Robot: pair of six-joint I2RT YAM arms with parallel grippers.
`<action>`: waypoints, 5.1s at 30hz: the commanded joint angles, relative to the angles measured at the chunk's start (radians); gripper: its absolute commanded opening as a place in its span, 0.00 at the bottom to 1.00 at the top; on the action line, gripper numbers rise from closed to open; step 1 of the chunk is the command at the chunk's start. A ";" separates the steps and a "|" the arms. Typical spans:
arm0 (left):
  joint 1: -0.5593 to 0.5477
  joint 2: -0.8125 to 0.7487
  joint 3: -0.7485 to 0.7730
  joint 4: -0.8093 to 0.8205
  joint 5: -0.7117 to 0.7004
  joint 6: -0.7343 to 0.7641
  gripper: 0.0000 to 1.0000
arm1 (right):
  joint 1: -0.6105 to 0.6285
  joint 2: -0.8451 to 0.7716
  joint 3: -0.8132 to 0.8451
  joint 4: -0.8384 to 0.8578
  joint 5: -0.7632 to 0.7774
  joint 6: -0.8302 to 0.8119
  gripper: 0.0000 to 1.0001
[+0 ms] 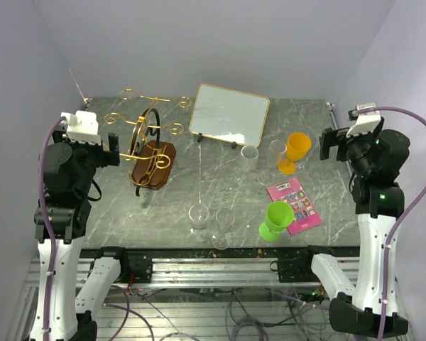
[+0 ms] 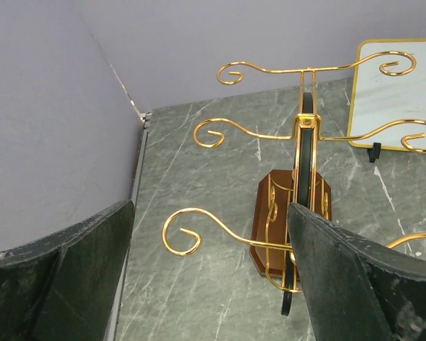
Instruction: Place the wine glass upside down on the wine glass rack
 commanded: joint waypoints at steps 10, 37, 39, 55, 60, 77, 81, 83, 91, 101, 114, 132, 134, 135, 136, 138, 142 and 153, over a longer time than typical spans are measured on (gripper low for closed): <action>0.017 0.005 0.050 0.013 0.011 0.007 0.99 | -0.012 0.012 0.076 -0.029 -0.005 -0.032 1.00; 0.018 0.188 0.122 -0.110 0.336 0.045 0.99 | 0.020 0.240 0.155 -0.253 -0.352 -0.210 0.91; 0.018 0.194 0.119 -0.105 0.341 0.044 0.99 | 0.062 0.281 0.145 -0.218 -0.296 -0.160 0.88; 0.018 0.189 0.103 -0.085 0.341 0.070 0.99 | 0.340 0.560 0.248 -0.166 0.085 -0.053 0.59; 0.018 0.181 0.089 -0.078 0.344 0.076 0.98 | 0.345 0.599 0.274 -0.180 0.093 -0.050 0.48; 0.018 0.207 0.104 -0.080 0.358 0.065 0.99 | 0.354 0.638 0.258 -0.200 0.118 -0.068 0.32; 0.018 0.207 0.097 -0.076 0.364 0.065 0.99 | 0.355 0.647 0.254 -0.201 0.118 -0.071 0.27; 0.018 0.208 0.095 -0.075 0.364 0.065 0.99 | 0.355 0.649 0.253 -0.200 0.118 -0.072 0.25; 0.018 0.213 0.096 -0.075 0.358 0.063 0.99 | 0.357 0.652 0.256 -0.212 0.107 -0.077 0.17; 0.018 0.212 0.095 -0.076 0.361 0.067 0.99 | 0.362 0.631 0.235 -0.247 0.094 -0.086 0.20; 0.018 0.219 0.094 -0.086 0.373 0.073 1.00 | 0.361 0.668 0.255 -0.252 0.073 -0.096 0.07; 0.018 0.280 0.185 -0.108 0.429 0.035 0.99 | 0.360 0.664 0.511 -0.189 0.139 -0.104 0.00; 0.018 0.296 0.204 -0.102 0.438 0.018 1.00 | 0.360 0.680 0.560 -0.154 0.159 -0.090 0.00; 0.018 0.303 0.211 -0.096 0.446 0.007 1.00 | 0.359 0.688 0.587 -0.135 0.152 -0.083 0.00; 0.018 0.310 0.218 -0.088 0.457 -0.006 1.00 | 0.360 0.699 0.622 -0.127 0.135 -0.067 0.00; 0.018 0.319 0.227 -0.061 0.470 -0.043 1.00 | 0.361 0.724 0.702 -0.114 0.096 -0.043 0.00; 0.018 0.331 0.246 0.016 0.466 -0.130 1.00 | 0.367 0.731 0.752 -0.017 0.034 0.009 0.00; 0.018 0.492 0.358 0.176 0.522 -0.331 0.97 | 0.384 0.775 0.845 0.149 -0.186 0.196 0.00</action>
